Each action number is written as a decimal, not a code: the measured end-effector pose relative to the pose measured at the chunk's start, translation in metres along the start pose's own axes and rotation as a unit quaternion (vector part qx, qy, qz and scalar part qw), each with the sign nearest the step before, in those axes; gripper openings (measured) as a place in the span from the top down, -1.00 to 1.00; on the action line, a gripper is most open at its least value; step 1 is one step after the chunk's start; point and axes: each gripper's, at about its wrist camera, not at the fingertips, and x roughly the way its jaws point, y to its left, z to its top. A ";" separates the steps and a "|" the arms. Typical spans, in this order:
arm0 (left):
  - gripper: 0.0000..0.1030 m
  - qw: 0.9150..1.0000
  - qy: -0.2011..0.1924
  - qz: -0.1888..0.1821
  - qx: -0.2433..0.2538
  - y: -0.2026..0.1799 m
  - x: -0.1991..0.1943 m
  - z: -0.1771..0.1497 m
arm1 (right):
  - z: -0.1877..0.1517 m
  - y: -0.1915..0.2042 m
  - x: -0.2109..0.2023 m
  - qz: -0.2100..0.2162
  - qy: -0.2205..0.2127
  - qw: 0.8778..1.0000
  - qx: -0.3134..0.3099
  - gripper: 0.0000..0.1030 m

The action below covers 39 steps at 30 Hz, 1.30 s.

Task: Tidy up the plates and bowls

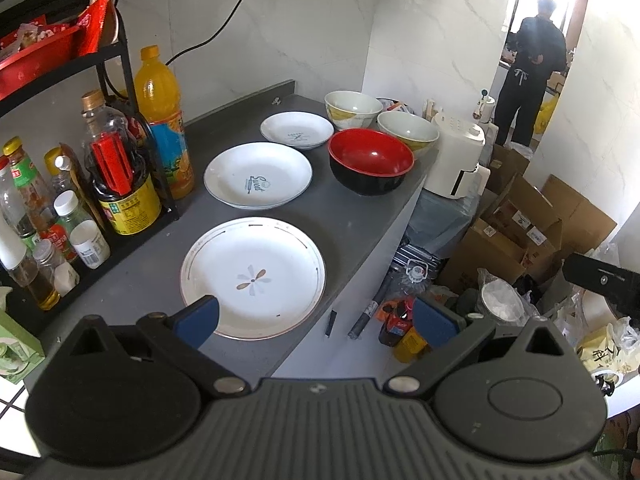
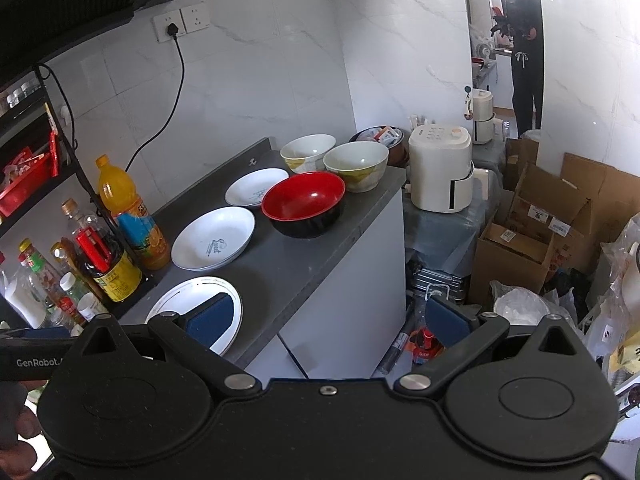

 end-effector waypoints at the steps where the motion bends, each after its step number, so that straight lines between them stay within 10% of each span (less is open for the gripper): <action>1: -0.98 1.000 0.000 0.000 0.001 0.000 0.001 0.001 | 0.000 -0.001 0.001 -0.001 0.000 1.000 0.002 -1.00; 39: -0.97 1.000 0.011 -0.021 0.020 -0.079 0.107 0.109 | 0.082 -0.103 0.097 -0.030 -0.009 0.998 0.063 -1.00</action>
